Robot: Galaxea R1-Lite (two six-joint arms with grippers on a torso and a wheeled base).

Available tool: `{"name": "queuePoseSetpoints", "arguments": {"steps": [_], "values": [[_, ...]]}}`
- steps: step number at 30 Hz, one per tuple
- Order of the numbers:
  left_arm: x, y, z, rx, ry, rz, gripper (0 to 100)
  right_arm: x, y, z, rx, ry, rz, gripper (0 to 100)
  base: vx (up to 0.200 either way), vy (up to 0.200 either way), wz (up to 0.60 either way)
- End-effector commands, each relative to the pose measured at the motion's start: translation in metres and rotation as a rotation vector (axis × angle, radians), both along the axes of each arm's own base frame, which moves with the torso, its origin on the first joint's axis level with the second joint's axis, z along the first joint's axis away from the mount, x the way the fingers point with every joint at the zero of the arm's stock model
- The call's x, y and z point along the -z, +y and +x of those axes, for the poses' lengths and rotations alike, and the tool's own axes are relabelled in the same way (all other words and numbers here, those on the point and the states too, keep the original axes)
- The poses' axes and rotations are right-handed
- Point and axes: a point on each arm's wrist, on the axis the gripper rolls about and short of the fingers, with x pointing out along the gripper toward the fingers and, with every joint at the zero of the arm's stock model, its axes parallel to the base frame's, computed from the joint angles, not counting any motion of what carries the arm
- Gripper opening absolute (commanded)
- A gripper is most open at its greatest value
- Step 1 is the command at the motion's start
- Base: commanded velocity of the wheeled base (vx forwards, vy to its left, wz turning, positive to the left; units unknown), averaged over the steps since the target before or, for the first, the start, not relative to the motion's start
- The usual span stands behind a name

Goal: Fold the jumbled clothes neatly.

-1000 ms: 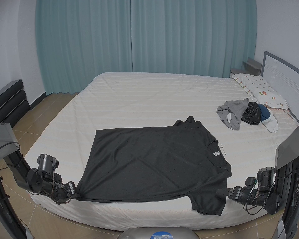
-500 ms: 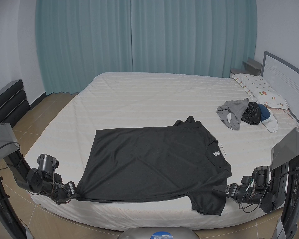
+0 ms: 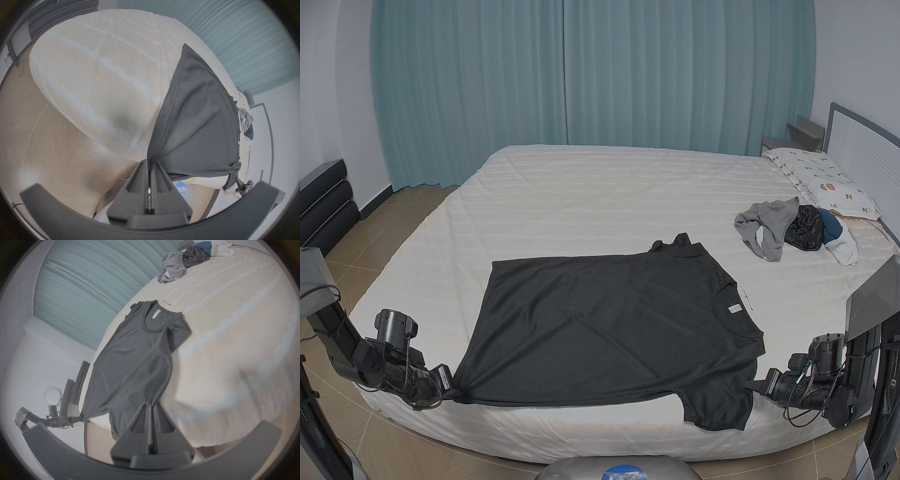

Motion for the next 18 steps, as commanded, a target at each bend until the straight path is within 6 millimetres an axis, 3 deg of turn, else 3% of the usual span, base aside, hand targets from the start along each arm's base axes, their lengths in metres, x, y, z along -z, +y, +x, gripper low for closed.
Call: {"name": "queuePoseSetpoints", "arguments": {"steps": [1, 6, 11, 18], "values": [[0.000, 0.000, 0.000, -0.001, 0.001, -0.001, 0, -0.003, -0.002, -0.002, 0.007, -0.009, -0.001, 0, 0.000, 0.000, 0.00], [-0.001, 0.000, 0.000, 0.001, -0.006, -0.009, 0, -0.014, -0.013, -0.016, 0.005, -0.026, -0.040, 0, 0.000, 0.000, 0.00], [-0.003, 0.000, -0.002, 0.004, -0.010, -0.004, 0, -0.016, -0.020, -0.018, 0.022, -0.026, -0.064, 0, 0.000, 0.000, 0.00], [-0.011, 0.003, -0.006, -0.002, -0.040, 0.012, 0, -0.020, -0.018, -0.031, -0.057, 0.045, -0.113, 0, 0.000, 0.000, 0.00]]}}
